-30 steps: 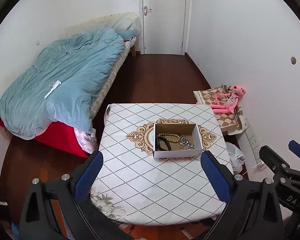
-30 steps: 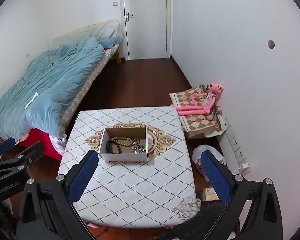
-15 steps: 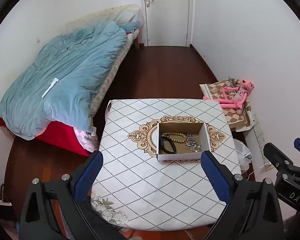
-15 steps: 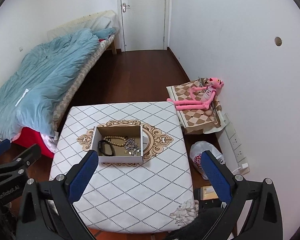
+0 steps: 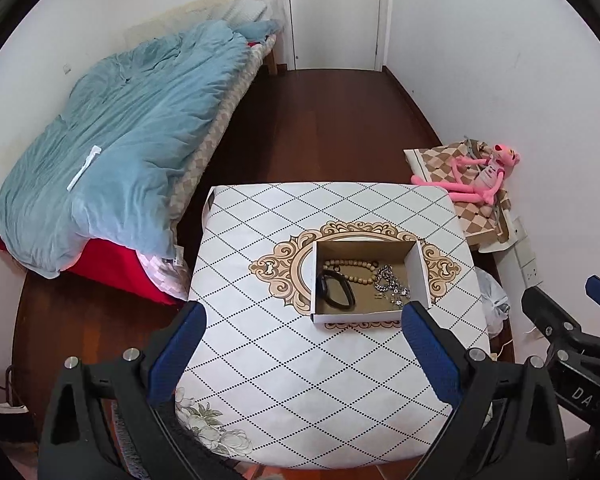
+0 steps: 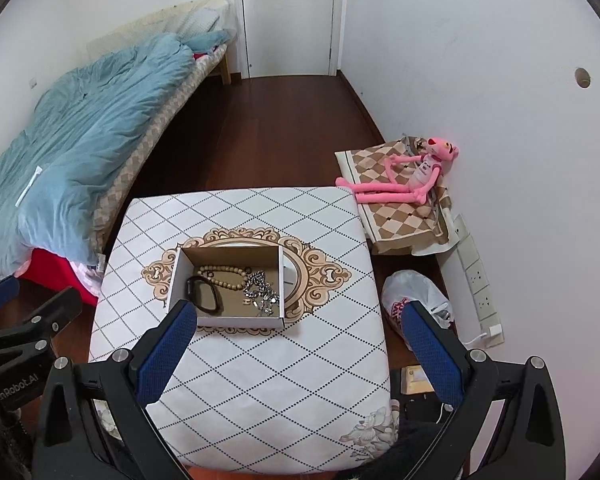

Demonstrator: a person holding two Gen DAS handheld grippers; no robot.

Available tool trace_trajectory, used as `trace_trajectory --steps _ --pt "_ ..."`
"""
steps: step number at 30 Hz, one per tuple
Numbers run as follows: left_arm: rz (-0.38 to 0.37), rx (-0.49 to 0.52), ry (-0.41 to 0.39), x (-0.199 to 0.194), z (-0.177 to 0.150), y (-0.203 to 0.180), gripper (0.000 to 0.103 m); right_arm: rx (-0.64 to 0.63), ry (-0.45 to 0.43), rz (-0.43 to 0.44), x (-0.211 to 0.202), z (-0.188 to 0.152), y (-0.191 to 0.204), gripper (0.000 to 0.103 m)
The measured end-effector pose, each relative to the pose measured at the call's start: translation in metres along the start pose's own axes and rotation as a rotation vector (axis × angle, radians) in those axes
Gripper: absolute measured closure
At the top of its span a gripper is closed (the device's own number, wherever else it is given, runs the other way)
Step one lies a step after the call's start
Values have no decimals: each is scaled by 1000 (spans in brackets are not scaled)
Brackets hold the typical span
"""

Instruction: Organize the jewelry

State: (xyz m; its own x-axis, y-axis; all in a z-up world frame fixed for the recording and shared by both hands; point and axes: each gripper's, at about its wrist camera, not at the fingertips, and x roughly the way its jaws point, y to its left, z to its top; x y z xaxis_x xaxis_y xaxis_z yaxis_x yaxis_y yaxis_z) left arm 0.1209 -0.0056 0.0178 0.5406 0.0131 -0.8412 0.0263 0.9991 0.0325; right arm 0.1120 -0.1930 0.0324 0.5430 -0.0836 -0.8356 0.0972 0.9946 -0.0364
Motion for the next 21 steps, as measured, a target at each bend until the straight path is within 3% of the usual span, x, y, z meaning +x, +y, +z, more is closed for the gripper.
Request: trace_trajectory --steps 21 --pt "8 9 44 16 -5 0 3 -24 37 -6 12 -1 1 0"
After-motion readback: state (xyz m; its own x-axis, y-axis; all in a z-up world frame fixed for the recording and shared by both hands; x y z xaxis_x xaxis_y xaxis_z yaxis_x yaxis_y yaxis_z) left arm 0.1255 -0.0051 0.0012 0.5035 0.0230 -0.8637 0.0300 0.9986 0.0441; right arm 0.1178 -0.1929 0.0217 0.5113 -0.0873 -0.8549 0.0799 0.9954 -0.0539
